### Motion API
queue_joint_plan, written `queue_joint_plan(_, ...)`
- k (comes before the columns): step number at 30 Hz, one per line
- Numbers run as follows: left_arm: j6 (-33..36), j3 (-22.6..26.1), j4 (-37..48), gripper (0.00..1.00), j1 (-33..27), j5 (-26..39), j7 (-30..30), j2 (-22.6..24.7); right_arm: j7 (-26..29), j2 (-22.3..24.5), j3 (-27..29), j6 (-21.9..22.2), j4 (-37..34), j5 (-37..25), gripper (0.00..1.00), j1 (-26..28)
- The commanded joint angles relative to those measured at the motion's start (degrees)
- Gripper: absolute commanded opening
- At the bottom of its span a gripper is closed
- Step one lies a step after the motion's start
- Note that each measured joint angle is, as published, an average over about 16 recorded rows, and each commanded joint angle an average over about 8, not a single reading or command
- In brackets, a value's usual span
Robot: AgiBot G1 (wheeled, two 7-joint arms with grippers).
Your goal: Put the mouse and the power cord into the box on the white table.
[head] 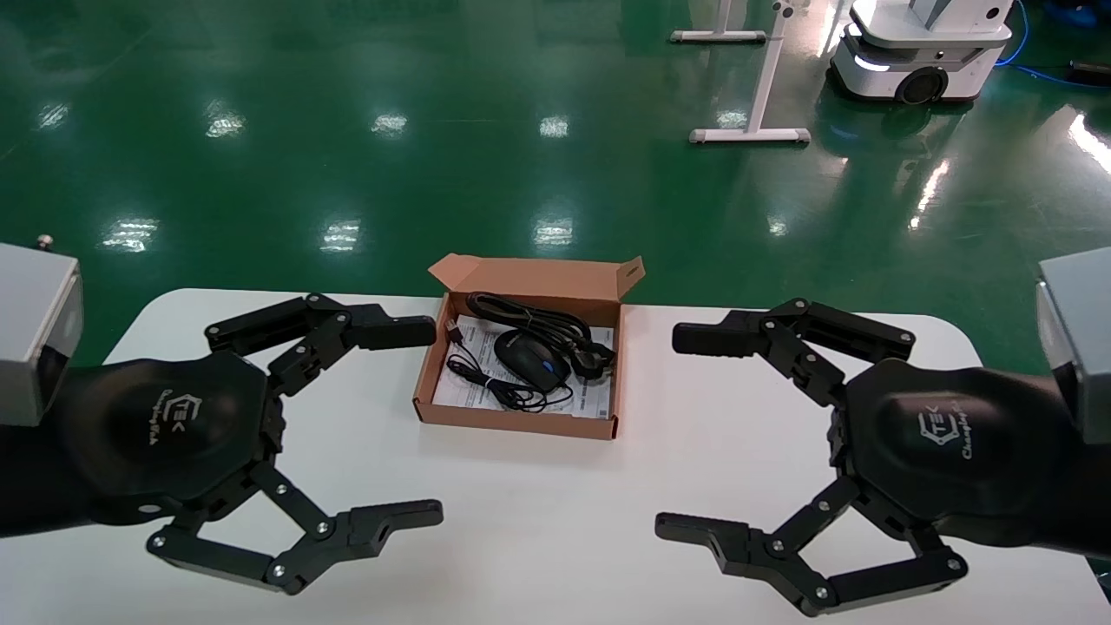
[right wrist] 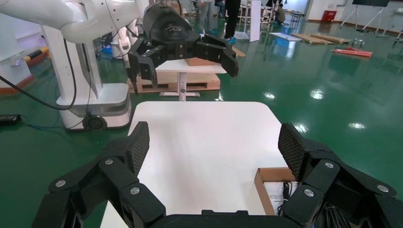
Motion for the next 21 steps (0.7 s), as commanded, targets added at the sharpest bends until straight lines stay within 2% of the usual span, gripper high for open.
queue_joint_plan(1,-0.03,0.04,0.07,1.0,-0.04,0.04,0.01,0.04,-0.07,-0.06,-0.07,0.03,-0.15,-0.07,1.0,0.09)
queue_joint_plan(21,-0.12,0.17,0.27,1.0,-0.16,0.16,0.08,0.15,-0.32,-0.23,-0.26,0.19,-0.6,-0.28,1.0,0.37)
